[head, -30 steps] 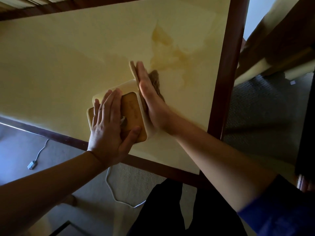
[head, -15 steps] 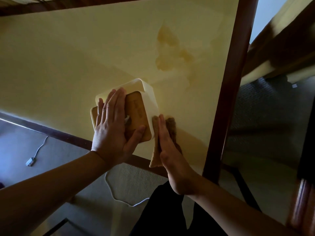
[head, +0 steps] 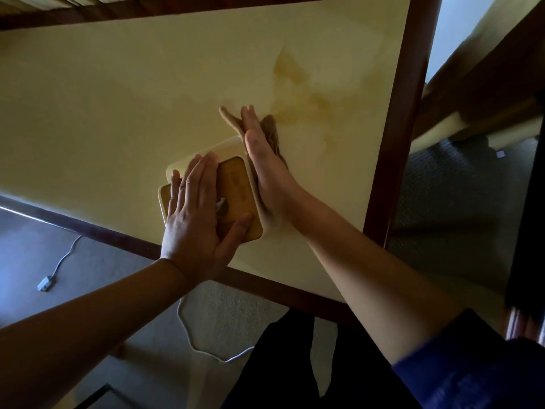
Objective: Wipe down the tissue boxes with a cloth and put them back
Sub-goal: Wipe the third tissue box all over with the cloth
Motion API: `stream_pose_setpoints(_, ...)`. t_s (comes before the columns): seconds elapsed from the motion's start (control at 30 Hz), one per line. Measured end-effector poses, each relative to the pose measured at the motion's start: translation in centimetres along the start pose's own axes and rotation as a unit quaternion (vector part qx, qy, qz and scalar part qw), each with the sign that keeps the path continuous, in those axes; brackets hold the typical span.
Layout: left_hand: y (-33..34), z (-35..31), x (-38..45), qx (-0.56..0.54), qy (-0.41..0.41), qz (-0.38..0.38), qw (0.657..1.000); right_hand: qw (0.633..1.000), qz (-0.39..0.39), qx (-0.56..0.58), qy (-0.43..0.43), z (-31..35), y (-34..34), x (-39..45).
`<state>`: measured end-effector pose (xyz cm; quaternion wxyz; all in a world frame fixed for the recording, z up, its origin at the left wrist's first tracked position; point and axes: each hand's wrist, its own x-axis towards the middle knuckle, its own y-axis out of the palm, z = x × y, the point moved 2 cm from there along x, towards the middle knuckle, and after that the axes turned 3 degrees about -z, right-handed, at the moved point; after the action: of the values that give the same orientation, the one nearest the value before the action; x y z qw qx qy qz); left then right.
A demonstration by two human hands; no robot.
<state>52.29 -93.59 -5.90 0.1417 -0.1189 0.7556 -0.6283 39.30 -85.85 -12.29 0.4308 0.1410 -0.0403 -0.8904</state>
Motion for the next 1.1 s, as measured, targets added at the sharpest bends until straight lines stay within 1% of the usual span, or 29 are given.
stream_pose_setpoints(0.07, 0.1, 0.0, 0.0, -0.004, -0.001, 0.002, 1.000, 0.999, 0.008, 0.000, -0.045, -0.8, 0.3, -2.2)
stream_pose_setpoints(0.1, 0.1, 0.0, 0.0, -0.003, -0.001, 0.001, 1.000, 0.998, 0.011, 0.012, -0.053, -1.2, 0.4, -3.7)
stream_pose_setpoints(0.2, -0.1, 0.0, 0.0, -0.001, 0.000, -0.001, 1.000, 0.999, 0.010, 0.047, -0.022, -2.4, 1.3, -8.5)
stream_pose_setpoints(0.3, -0.2, 0.0, 0.0, -0.012, 0.003, 0.000, 1.000, 0.998, 0.012, 0.050, 0.023, -2.2, 1.5, -12.3)
stream_pose_setpoints(0.4, -0.3, -0.1, -0.1, -0.018, 0.001, 0.005, 1.000, 0.999, 0.016, 0.004, 0.031, -1.8, 1.1, -14.5)
stream_pose_setpoints(0.47, -0.4, -0.2, -0.2, -0.019, 0.000, 0.007, 1.000, 0.999, 0.003, -0.029, 0.030, -1.4, 1.0, -15.2)
stream_pose_setpoints(0.57, -0.4, -0.3, -0.3, -0.022, -0.003, 0.007, 1.000, 0.992, -0.079, -0.097, 0.006, -0.7, 1.1, -15.5)
stream_pose_setpoints(0.63, -0.4, -0.2, -0.3, -0.026, -0.003, 0.007, 1.000, 0.986, -0.118, -0.116, -0.002, -0.4, 0.7, -15.5)
stream_pose_setpoints(0.73, -0.5, 0.0, -0.4, -0.043, -0.003, 0.009, 0.999, 0.972, -0.115, -0.206, 0.006, 0.9, -1.1, -14.5)
stream_pose_setpoints(0.83, -0.7, 0.2, -0.5, -0.067, 0.011, 0.016, 0.998, 0.964, -0.121, -0.236, 0.029, 3.4, -3.3, -13.0)
stream_pose_setpoints(0.9, -1.1, 0.9, -0.5, -0.079, 0.046, 0.038, 0.995, 0.958, -0.135, -0.251, 0.019, 5.4, -4.2, -11.9)
stream_pose_setpoints(0.97, -1.6, 2.1, -0.6, -0.060, 0.128, 0.087, 0.986, 0.937, -0.166, -0.306, -0.013, 7.3, -4.5, -11.0)
stream_pose_setpoints(1.03, -1.9, 3.7, -0.5, -0.011, 0.234, 0.128, 0.964, 0.908, -0.203, -0.363, -0.043, 9.1, -4.6, -10.8)
stream_pose_setpoints(1.1, -1.9, 5.3, 0.2, 0.032, 0.309, 0.153, 0.938, 0.880, -0.222, -0.415, -0.063, 10.3, -4.2, -11.1)
